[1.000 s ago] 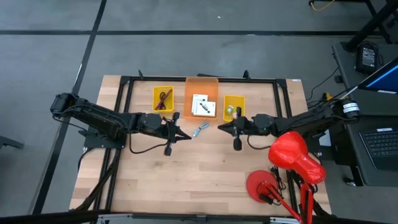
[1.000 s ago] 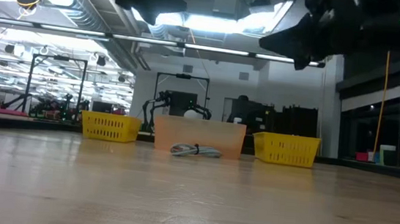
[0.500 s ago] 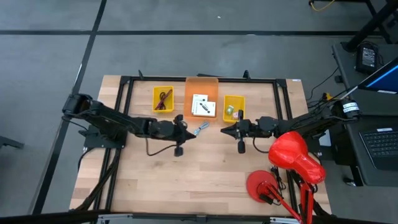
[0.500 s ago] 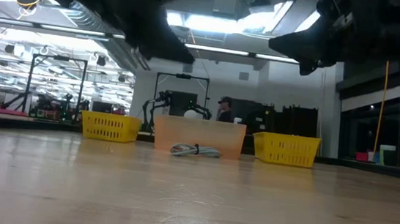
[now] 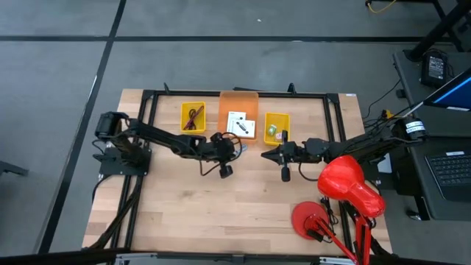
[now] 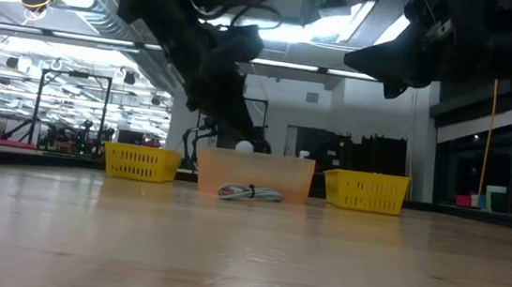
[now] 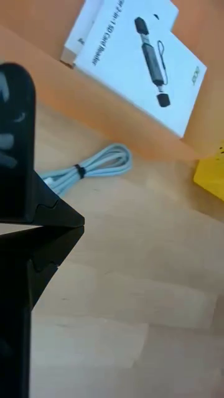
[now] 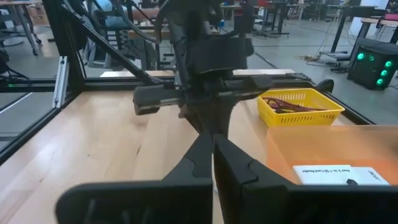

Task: Pick and place items into bin
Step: Put the blue charger cable into the left yellow bin

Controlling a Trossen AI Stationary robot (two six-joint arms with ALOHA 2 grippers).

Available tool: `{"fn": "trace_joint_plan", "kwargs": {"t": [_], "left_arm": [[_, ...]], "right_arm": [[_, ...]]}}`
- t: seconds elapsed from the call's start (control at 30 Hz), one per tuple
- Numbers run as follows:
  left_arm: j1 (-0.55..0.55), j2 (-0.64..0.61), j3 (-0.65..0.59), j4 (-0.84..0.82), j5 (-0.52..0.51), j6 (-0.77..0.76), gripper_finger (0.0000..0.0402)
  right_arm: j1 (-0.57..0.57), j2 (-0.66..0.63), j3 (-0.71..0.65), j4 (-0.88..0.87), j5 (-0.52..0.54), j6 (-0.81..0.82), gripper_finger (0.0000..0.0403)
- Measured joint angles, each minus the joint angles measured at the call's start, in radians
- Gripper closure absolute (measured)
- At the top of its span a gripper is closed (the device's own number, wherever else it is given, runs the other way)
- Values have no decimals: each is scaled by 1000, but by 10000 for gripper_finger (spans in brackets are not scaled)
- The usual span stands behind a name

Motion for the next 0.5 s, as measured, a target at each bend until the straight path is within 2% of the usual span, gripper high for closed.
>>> {"fn": "trace_joint_plan", "kwargs": {"t": [0.17, 0.4, 0.5], "left_arm": [[-1, 42, 70, -80, -10, -31, 397], [-40, 80, 201, -277, -127, -65, 387], [-41, 98, 230, -313, -143, -67, 386]], "right_arm": [[-1, 1, 0, -18, 1, -2, 403], [-2, 1, 0, -18, 1, -25, 402], [-2, 1, 0, -17, 1, -32, 402]]}}
